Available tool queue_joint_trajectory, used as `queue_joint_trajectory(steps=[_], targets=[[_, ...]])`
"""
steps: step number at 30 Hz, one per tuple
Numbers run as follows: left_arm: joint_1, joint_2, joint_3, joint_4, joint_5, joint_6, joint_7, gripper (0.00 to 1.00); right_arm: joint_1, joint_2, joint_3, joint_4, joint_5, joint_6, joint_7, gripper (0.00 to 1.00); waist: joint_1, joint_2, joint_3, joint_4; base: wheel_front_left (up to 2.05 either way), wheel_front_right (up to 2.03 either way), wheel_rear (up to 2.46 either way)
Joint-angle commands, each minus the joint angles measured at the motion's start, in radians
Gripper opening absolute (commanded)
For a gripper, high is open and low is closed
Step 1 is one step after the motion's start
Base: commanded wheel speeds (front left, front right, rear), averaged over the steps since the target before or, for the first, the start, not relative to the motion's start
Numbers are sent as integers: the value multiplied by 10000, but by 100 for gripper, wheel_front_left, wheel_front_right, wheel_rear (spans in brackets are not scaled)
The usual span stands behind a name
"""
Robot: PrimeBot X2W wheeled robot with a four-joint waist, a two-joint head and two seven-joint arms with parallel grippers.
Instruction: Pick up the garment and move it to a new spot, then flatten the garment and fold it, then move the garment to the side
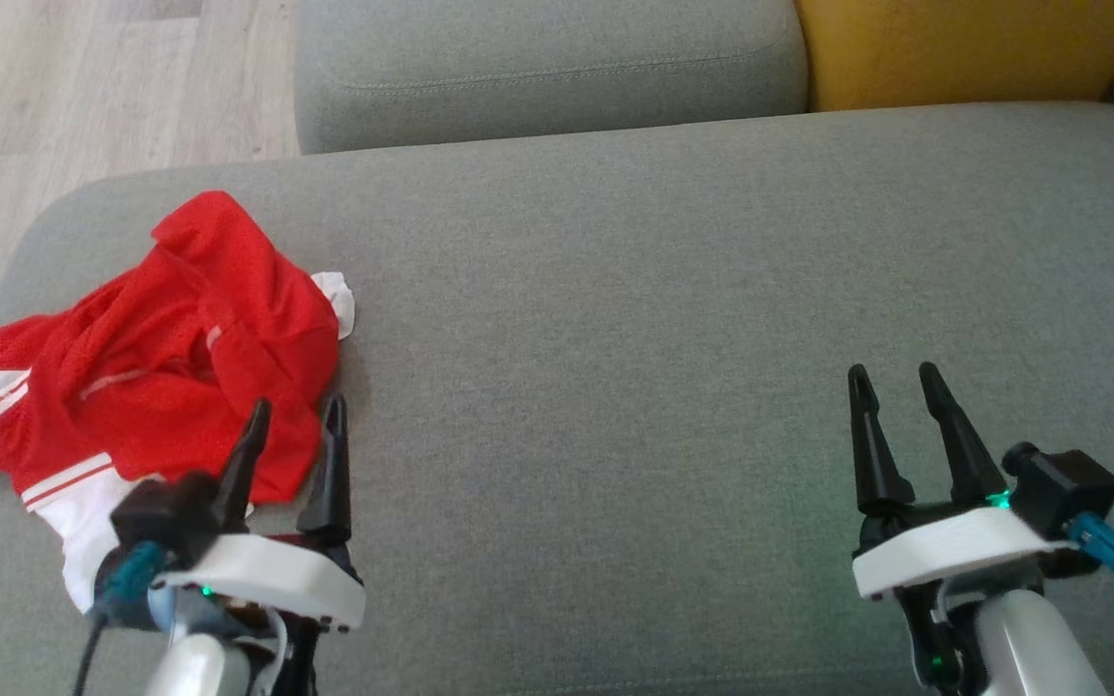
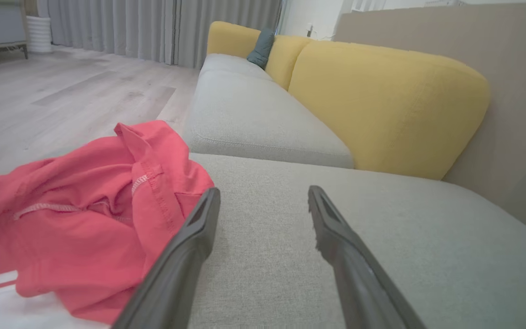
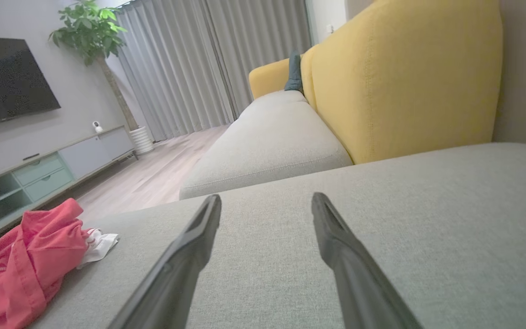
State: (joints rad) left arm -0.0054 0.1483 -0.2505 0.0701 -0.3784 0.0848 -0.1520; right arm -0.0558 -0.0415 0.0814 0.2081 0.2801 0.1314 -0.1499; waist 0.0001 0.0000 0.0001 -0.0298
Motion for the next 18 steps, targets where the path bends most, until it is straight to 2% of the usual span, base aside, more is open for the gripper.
queue_joint_trajectory(steps=[1,5,9,15,18], targets=[[-577,225,159,-329,339,101,-142,100,-566,-68,174,-436,-356,-6,-170,100,0,0,2,-3,0,0,0],[-630,342,-186,-263,817,438,-291,100,-575,-71,304,-718,-1132,-6,-317,100,0,0,10,-7,0,0,0],[-650,317,-298,-381,998,679,-410,100,-500,-73,324,-1007,-1417,-6,-435,100,-1,0,7,11,0,0,0],[-526,87,-40,-737,966,806,-588,100,-371,-77,399,-1043,-1266,-6,-613,100,-1,0,-2,25,0,0,0],[-393,-204,335,-912,818,736,-677,100,-323,-78,374,-906,-768,-7,-701,100,-1,0,-10,25,0,0,0]])
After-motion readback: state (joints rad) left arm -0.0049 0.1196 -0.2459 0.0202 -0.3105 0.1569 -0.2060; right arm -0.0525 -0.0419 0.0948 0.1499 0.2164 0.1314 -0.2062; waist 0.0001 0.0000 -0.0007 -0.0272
